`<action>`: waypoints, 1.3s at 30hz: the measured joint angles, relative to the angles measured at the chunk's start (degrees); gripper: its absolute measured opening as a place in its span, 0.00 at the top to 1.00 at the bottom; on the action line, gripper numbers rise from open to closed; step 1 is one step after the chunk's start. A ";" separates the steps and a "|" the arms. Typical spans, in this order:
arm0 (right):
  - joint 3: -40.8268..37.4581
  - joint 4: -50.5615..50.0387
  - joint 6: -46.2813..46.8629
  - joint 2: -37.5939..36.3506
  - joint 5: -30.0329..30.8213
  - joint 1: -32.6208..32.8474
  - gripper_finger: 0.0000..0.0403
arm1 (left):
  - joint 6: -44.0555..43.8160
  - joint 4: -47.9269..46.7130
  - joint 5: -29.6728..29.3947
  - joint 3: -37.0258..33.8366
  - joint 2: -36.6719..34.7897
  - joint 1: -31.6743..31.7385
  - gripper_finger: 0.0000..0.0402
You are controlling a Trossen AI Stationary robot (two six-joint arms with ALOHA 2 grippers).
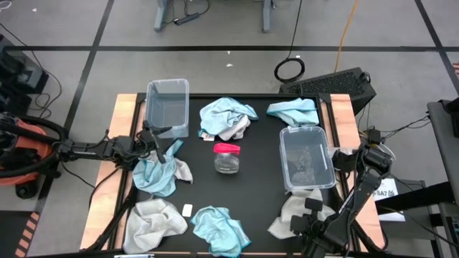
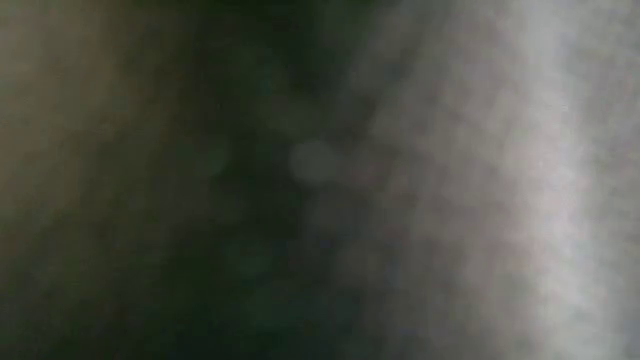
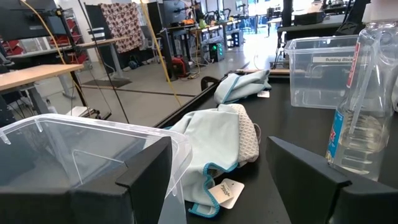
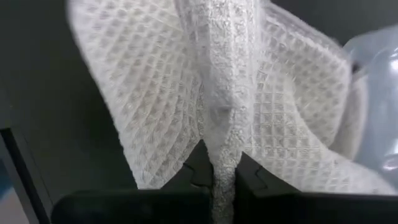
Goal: Sort microfiber towel by color & place in baskets
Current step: Put the bottom right gray towel into the right transparent bin
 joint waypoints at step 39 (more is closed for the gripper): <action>5.44 -3.94 -33.16 -27.97 39.48 -9.20 0.99 | 0.00 0.00 0.02 0.00 0.00 0.00 0.35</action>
